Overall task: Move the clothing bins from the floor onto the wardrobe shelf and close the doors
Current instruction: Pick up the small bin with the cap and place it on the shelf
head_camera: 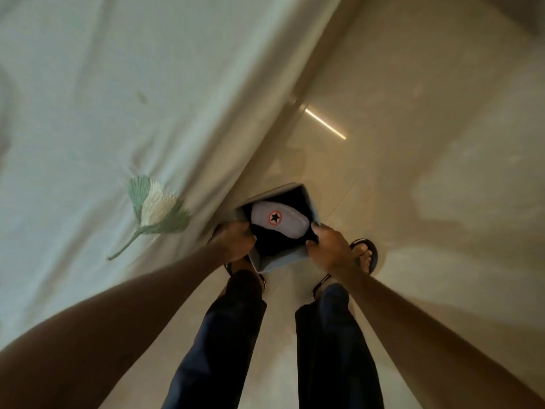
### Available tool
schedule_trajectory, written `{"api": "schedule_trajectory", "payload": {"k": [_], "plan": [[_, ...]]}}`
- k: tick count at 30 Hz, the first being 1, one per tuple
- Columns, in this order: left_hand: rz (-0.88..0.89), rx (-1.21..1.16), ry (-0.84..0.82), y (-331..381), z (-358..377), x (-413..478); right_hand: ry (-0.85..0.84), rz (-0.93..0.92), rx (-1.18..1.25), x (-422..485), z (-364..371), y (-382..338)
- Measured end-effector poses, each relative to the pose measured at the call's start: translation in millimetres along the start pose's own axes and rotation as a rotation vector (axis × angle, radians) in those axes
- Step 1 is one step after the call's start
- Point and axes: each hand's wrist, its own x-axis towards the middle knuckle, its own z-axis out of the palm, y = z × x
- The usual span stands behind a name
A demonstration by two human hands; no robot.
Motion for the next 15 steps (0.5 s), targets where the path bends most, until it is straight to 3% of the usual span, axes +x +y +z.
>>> {"api": "schedule_trajectory", "payload": {"k": [7,15], "plan": [[0.033,0.147,0.040,116.5,-38.7,-173.8,0.029,0.004,-0.002,-156.4,-105.2,5.1],[0.191,0.065,0.083,270.0,-17.8,-364.4,0.151,0.006,0.152,-371.3,-240.1,41.2]]}}
